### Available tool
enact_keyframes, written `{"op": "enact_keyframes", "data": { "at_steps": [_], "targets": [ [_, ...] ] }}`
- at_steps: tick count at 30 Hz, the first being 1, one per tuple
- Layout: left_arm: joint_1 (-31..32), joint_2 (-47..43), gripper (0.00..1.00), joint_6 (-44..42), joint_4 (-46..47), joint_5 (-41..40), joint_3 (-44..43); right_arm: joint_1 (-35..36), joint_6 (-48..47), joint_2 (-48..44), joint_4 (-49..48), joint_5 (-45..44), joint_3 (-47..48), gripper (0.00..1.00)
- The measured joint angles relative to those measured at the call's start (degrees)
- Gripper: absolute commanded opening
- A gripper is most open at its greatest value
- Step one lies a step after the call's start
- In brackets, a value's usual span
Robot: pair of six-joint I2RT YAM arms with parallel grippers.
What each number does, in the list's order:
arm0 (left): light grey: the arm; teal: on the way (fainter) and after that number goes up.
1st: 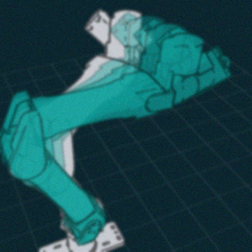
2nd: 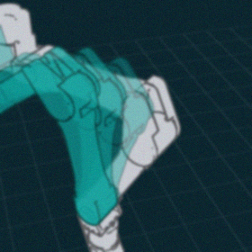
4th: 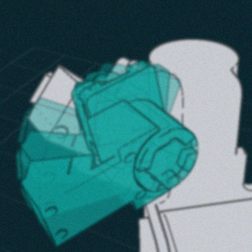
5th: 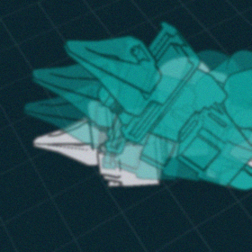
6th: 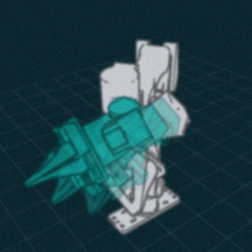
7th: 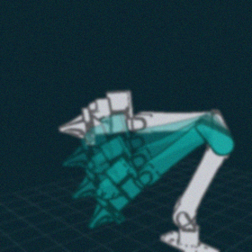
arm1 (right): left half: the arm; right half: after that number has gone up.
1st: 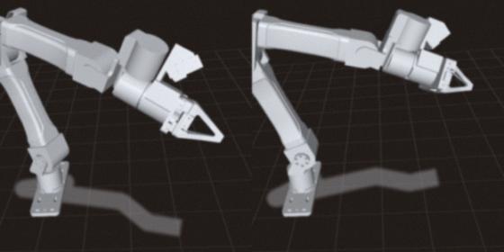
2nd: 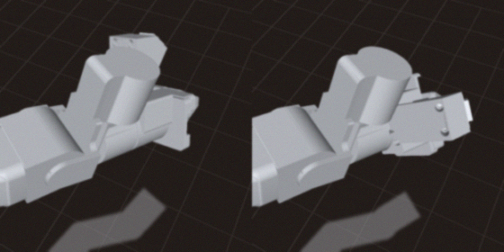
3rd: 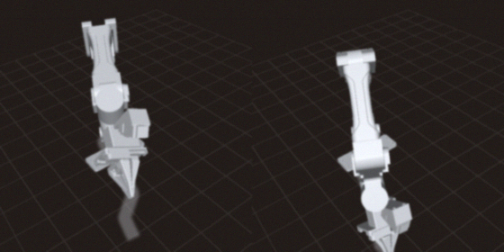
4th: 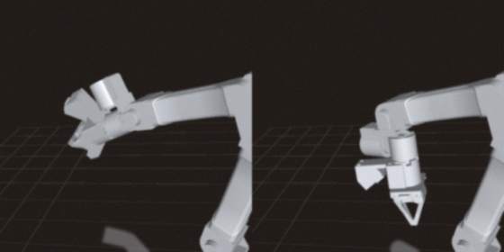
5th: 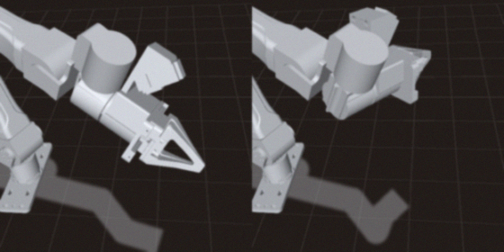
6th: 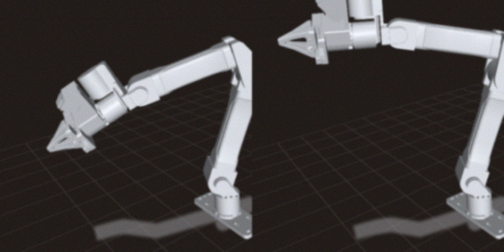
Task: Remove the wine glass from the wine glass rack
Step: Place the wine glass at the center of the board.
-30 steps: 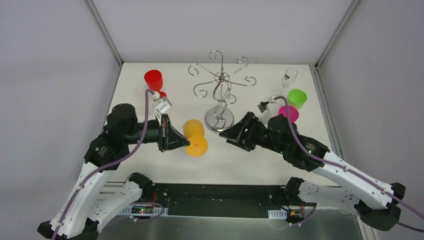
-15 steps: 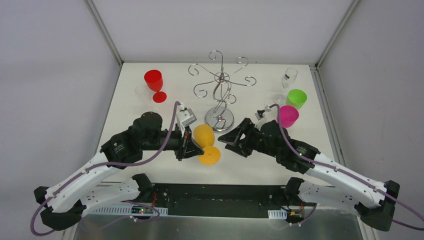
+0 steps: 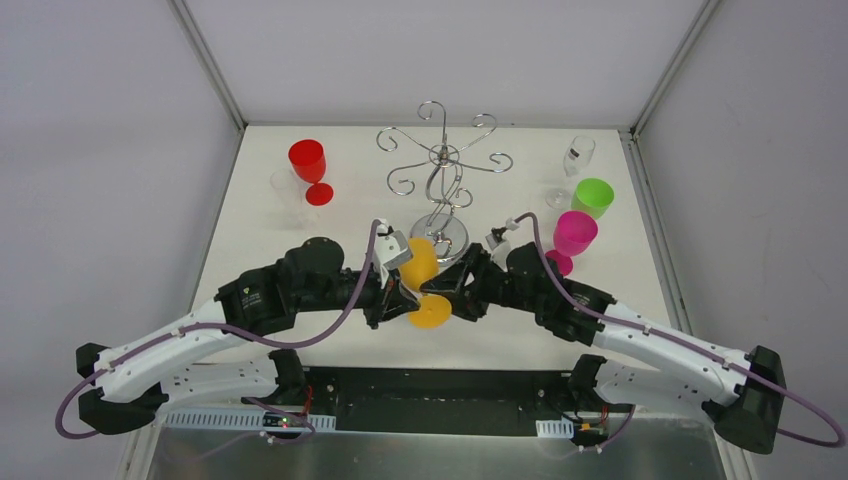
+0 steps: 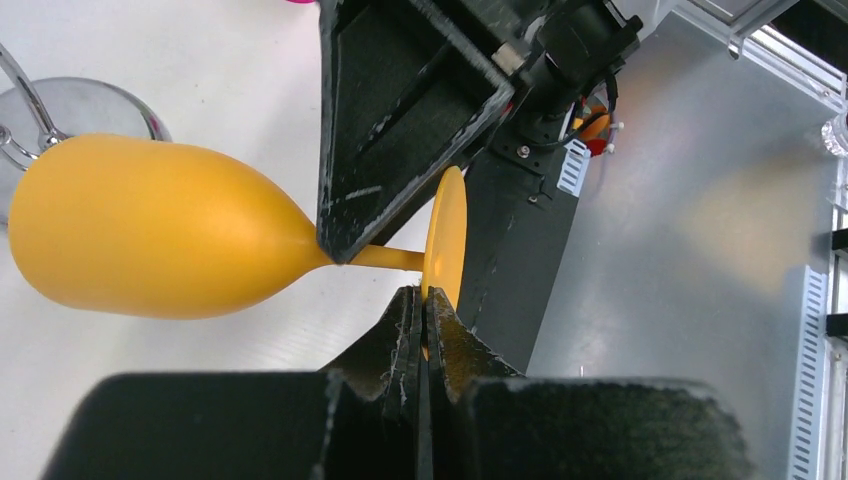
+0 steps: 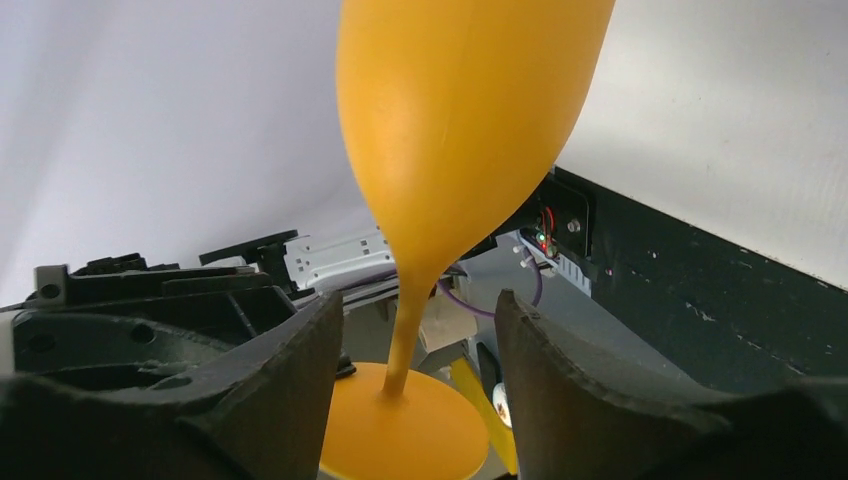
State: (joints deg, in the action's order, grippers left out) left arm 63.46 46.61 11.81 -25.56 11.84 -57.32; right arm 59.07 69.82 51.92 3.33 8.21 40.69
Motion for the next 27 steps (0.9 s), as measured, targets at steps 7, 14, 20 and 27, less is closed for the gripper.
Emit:
{"op": "enact_keyframes", "data": {
  "at_steps": [7,14,20,27],
  "targets": [
    [1.1,0.0,0.00,-2.0,1.5,-0.3,0.1,-0.1,1.4,3.2,-4.4,4.2,-0.3,0.49],
    [1.5,-0.3,0.00,-2.4,2.6,-0.3,0.8,-0.3,1.9,3.7,-6.3,5.9,-0.3,0.39],
    [1.8,-1.0,0.00,-2.7,2.8,-0.4,1.4,-0.5,2.6,5.3,-7.5,7.6,-0.3,0.27],
    [1.8,-1.3,0.00,-3.7,3.0,-0.4,1.6,-0.7,3.3,6.4,-8.0,9.1,-0.3,0.02]
  ]
}}
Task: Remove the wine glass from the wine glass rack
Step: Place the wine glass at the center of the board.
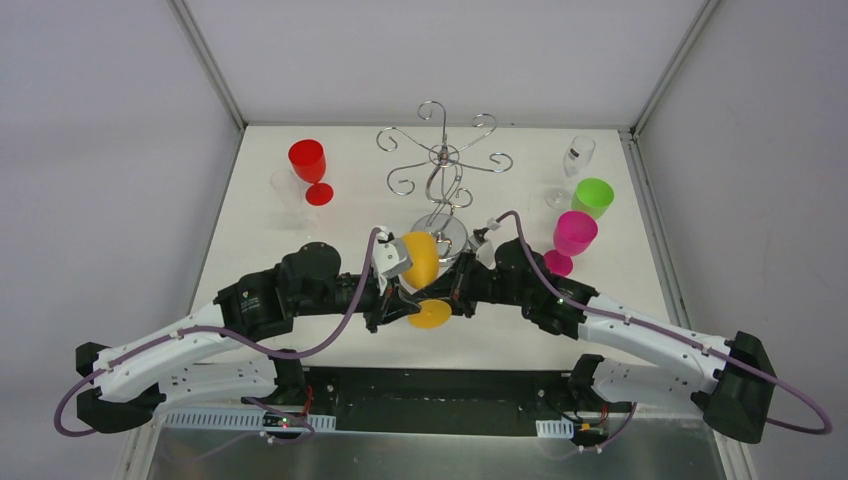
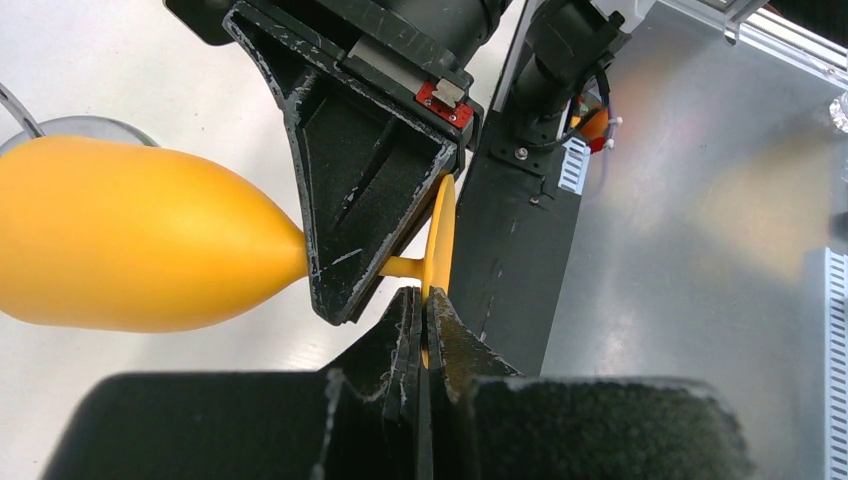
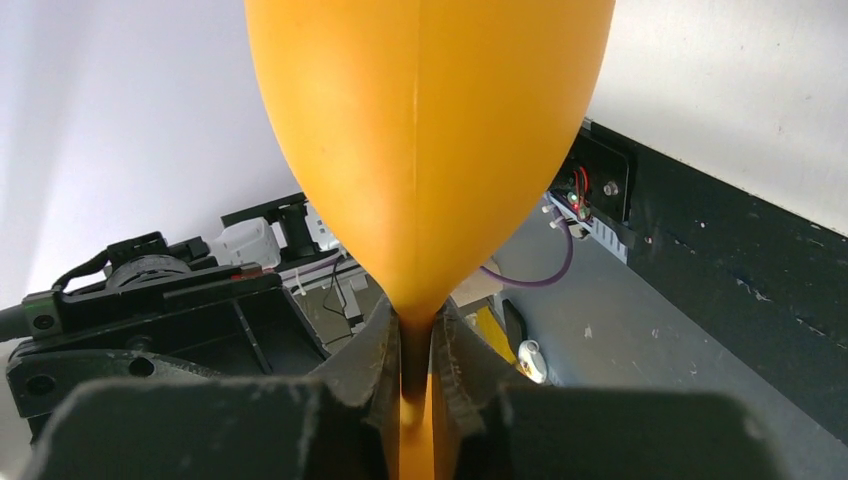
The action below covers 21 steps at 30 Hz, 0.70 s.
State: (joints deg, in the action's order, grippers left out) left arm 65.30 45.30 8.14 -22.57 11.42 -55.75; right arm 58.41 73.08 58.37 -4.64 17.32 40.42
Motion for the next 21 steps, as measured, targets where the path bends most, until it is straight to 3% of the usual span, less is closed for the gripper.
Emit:
{"op": "enact_keyframes", "data": {
  "at_steps": [4,8,12,21],
  "targets": [
    [0.0,-0.1,0.00,-0.2,0.0,0.0,0.3,-0.1,0.2,0.3,-0.2,0.4,0.0,0.00],
    [0.0,-0.7,0.06,-0.2,0.3,0.0,0.7,-0.1,0.2,0.3,-0.4,0.7,0.0,0.00],
    [0.0,-1.1,0.26,0.0,0.9,0.0,1.3,-0.1,0.2,0.3,-0.7,0.7,0.0,0.00],
    [0.0,-1.3,0.53,0.7,0.7,-0.3,1.3,-0.1,-2.8,-2.0,-0.4,1.1,0.0,0.00]
  ]
}}
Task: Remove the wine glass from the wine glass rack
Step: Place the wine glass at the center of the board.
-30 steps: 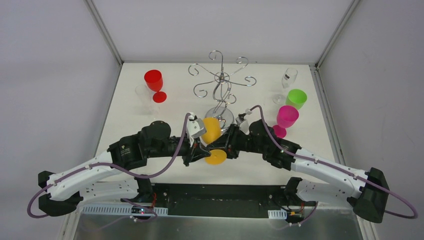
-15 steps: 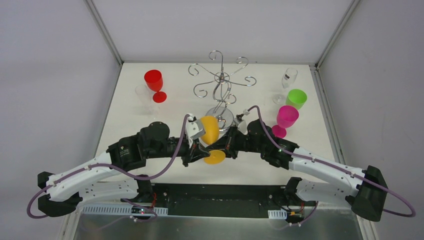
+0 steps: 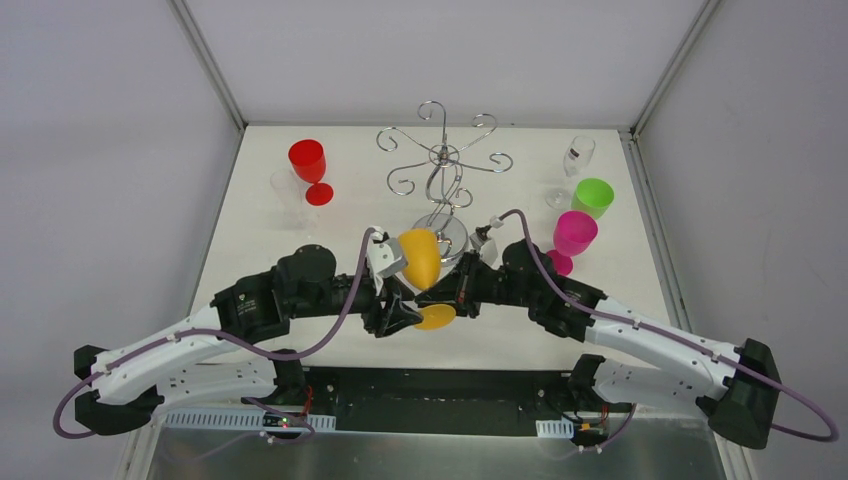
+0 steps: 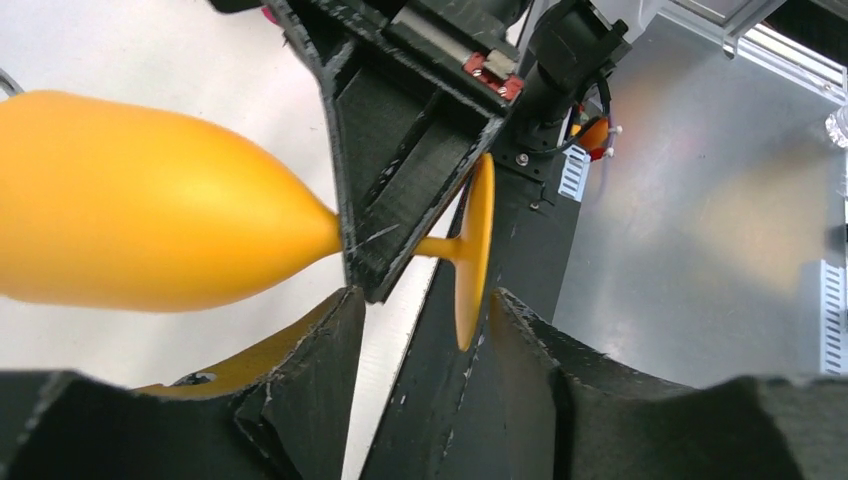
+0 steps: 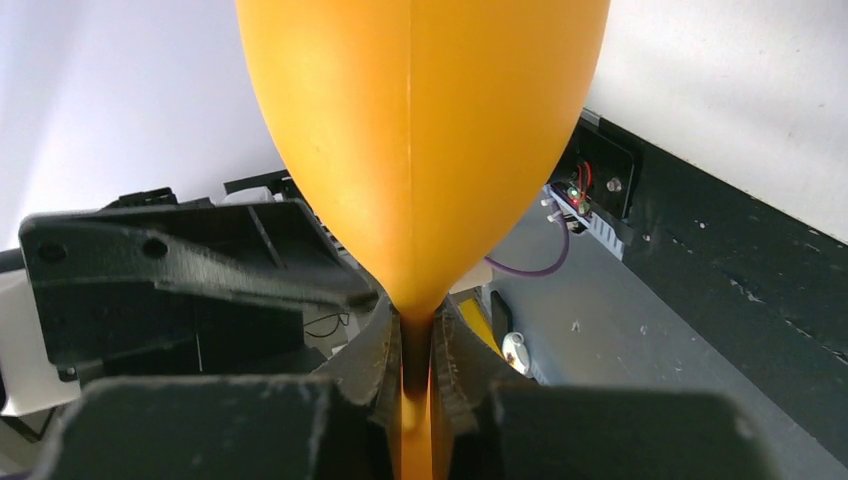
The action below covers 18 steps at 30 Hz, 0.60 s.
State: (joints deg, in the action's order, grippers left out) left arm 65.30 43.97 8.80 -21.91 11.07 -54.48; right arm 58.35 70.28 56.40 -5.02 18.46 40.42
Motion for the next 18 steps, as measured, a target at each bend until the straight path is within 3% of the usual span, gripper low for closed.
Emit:
{"op": "enact_keyframes", "data": {
  "at_steps": [11,18],
  "targets": [
    [0.0,-3.3,0.72,3.8,-1.8,-5.9,0.0,-2.3,-17.3,-6.3,15.4,0.9,0.1,0.00],
    [0.0,-3.4,0.74,8.3,-4.8,-9.9,-0.3,-2.5,-32.1,-7.6,28.3,-1.1,3.3,0.00]
  ]
}}
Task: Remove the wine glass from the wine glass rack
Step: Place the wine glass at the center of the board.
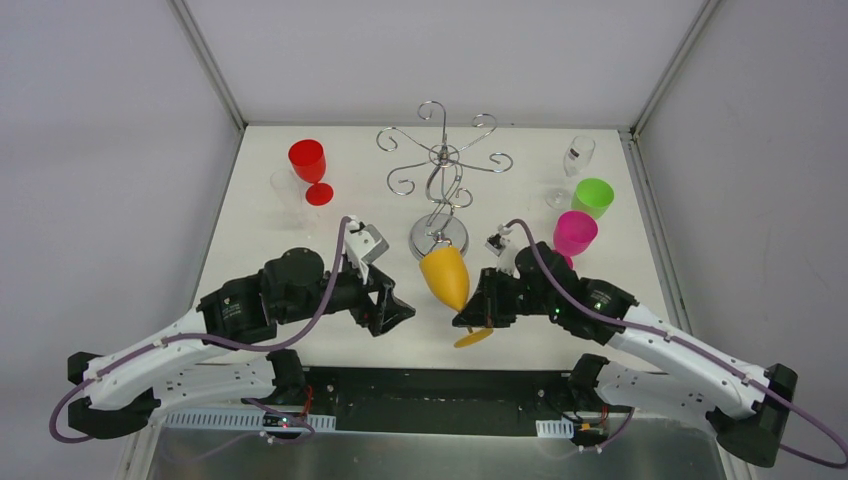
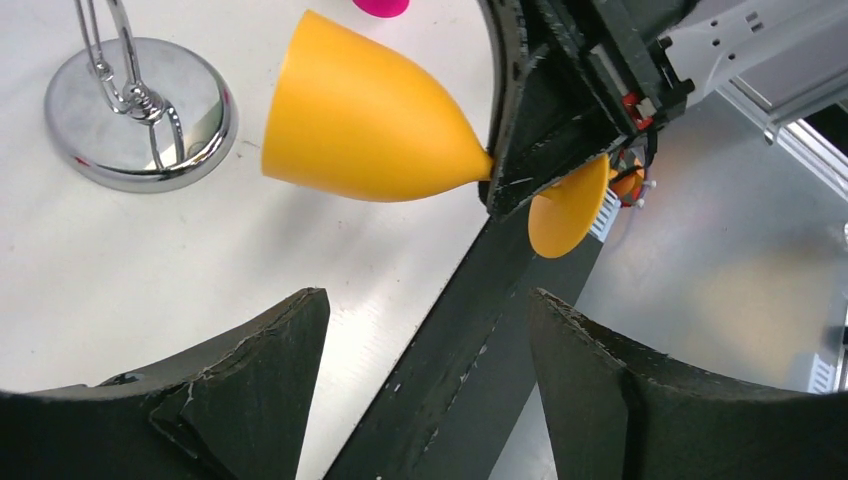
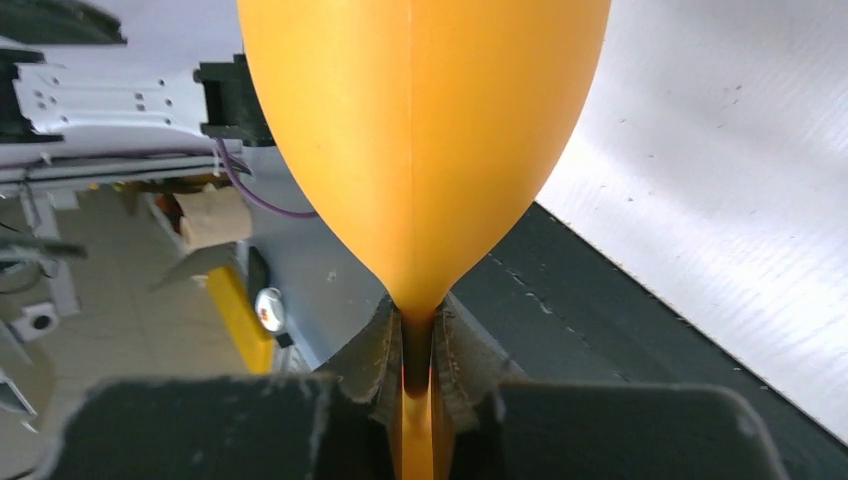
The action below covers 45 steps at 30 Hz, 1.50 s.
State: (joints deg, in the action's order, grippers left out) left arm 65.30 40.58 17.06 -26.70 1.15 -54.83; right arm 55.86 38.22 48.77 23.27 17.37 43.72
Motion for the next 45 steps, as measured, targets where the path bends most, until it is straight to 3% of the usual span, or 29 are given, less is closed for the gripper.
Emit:
{"op": "enact_keyframes", "data": {
  "at_steps": [8,15,31,37,45],
  "targets": [
    [-4.3,0.5,0.73,6.2,-0.7,-0.9,-0.3,0.0,-13.5,-1.3,7.6,-2.0,5.1,0.00],
    [-16.5,0.3,0.73,12.2,-0.2,8.4,-0.3,0.0,-24.2,-1.6,10.8,-3.6,6.8,0.00],
    [-34.4,4.6,0.69,24.7,5.2,29.7,2.6,3.4,-51.6,-5.6,11.1,-2.7,7.8,0.00],
    [-39.5,5.0,0.68,29.9,10.0,36.7,5.4,4.0,-57.8,-5.6,11.1,-2.5,7.8,0.00],
    [-41.0,4.3,0.66,34.5,14.5,42.3,8.3,4.3,-60.4,-1.0,9.0,-3.7,9.1,0.00]
  ]
}}
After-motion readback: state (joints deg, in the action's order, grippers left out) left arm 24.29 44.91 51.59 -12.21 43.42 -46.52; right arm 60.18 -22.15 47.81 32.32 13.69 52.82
